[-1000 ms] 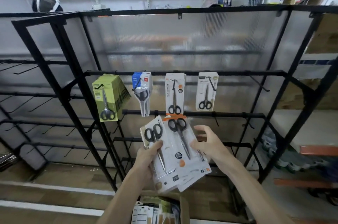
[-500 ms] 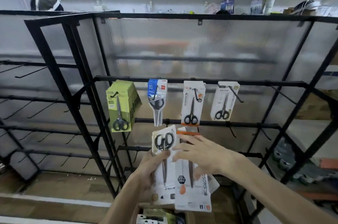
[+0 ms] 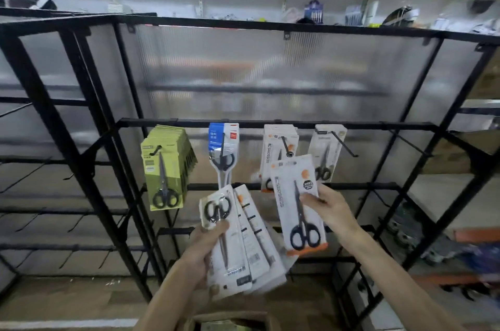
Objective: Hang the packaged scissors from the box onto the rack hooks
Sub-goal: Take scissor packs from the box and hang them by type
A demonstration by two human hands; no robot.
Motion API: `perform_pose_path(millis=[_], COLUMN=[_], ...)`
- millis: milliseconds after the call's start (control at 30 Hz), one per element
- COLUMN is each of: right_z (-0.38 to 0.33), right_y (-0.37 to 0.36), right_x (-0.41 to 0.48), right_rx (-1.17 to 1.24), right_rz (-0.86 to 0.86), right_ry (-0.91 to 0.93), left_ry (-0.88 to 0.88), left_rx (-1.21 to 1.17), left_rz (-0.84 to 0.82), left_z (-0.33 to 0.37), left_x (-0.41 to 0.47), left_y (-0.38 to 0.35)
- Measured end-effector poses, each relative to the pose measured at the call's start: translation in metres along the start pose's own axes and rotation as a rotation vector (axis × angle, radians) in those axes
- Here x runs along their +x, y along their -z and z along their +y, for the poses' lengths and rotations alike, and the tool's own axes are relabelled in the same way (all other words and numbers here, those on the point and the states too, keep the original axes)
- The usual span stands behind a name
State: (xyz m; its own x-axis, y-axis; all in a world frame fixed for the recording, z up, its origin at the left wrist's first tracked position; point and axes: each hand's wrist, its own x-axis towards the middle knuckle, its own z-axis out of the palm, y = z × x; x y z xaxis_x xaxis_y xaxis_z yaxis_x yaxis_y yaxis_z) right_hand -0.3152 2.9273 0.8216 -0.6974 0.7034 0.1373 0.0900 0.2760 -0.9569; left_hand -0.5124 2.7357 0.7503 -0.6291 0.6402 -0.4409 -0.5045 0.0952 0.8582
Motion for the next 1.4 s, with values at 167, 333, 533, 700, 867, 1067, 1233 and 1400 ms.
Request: perform_pose_path(millis=[167, 333, 533, 700, 867, 1067, 1233, 1400], right_z=[0.011, 0.034, 0.040, 0.040, 0.037, 0.028, 0.029, 0.020], right_y=[-0.011, -0.026, -0.032, -0.040, -0.050, -0.074, -0.075, -0.045], right_x=[0.031, 0.051, 0.076, 0.114, 0.132, 0.065, 0.010, -0.008], right_rx=[0.135, 0.136, 0.154, 0.178, -0.163, -0.276, -0.295, -0.374], right_rz=[0.200, 0.246, 0.270, 0.320, 0.399, 0.237, -0.008, -0.075], right_ry=[-0.103, -0.227, -0.280, -0.335, -0.448, -0.306, -0.285, -0.247], left_ry=[-0.028, -0.030, -0.040, -0.060, -0.049, -0.035, 0.012, 0.087], left_rx=[-0.025, -0.033, -0.034, -0.094, -0.021, -0.013, 0.013, 0.020], left_rz=[-0.020, -0.008, 0.033, 0.021, 0.038, -0.027, -0.082, -0.146], left_z=[-0.002, -0.008, -0.010, -0.005, -0.002, -0.007, -0.011, -0.019], left_x=[0.013, 0.026, 0.047, 0.052, 0.058, 0.051, 0.036, 0.020], left_y=[-0.005, -0.003, 0.006, -0.006, -0.015, -0.022, -0.044, -0.065])
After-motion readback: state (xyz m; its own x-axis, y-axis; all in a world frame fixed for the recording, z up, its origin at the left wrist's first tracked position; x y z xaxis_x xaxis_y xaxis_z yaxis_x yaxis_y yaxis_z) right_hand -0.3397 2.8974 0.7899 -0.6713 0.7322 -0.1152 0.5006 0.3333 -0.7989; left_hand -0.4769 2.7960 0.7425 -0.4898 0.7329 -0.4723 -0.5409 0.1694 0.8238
